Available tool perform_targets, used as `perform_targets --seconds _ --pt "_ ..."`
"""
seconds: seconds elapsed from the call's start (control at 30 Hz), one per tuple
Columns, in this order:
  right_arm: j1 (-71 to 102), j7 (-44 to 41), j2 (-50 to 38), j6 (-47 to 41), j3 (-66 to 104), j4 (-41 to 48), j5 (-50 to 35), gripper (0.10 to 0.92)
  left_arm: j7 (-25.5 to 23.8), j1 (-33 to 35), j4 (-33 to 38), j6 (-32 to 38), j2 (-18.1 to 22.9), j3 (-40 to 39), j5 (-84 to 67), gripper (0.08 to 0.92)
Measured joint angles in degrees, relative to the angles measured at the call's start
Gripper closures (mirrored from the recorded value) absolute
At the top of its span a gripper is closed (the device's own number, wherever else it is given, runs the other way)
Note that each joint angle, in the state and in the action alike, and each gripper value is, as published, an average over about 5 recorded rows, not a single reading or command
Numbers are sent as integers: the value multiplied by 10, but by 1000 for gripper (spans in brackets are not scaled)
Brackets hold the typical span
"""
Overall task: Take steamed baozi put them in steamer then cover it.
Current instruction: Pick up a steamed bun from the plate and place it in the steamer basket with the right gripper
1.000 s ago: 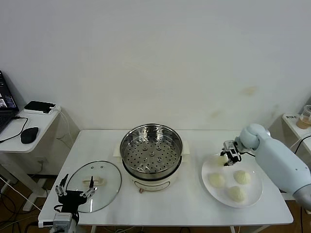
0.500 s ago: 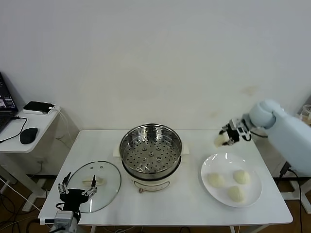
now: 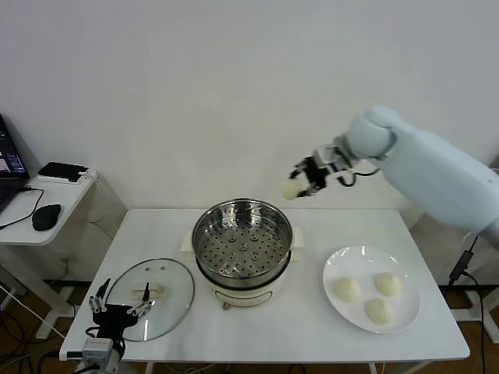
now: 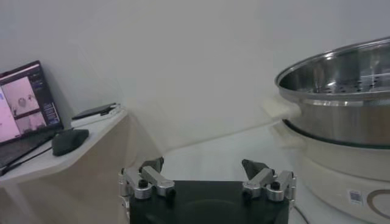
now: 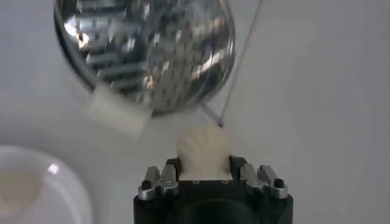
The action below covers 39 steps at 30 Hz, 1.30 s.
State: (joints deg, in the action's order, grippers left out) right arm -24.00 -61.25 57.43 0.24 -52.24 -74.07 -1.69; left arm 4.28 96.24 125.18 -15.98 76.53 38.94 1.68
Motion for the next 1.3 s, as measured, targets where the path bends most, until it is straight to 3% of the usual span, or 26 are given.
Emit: perform_targets --seconds 0.47,1.07,1.3 --pt "10 60 121 111 -101 78 87 516 -1 4 5 -1 4 17 -7 177" --pt "46 127 176 225 -110 161 212 475 -1 8 13 -1 15 21 -5 177" --pt "44 131 180 236 -113 168 219 315 -1 7 13 -1 14 24 -5 177"
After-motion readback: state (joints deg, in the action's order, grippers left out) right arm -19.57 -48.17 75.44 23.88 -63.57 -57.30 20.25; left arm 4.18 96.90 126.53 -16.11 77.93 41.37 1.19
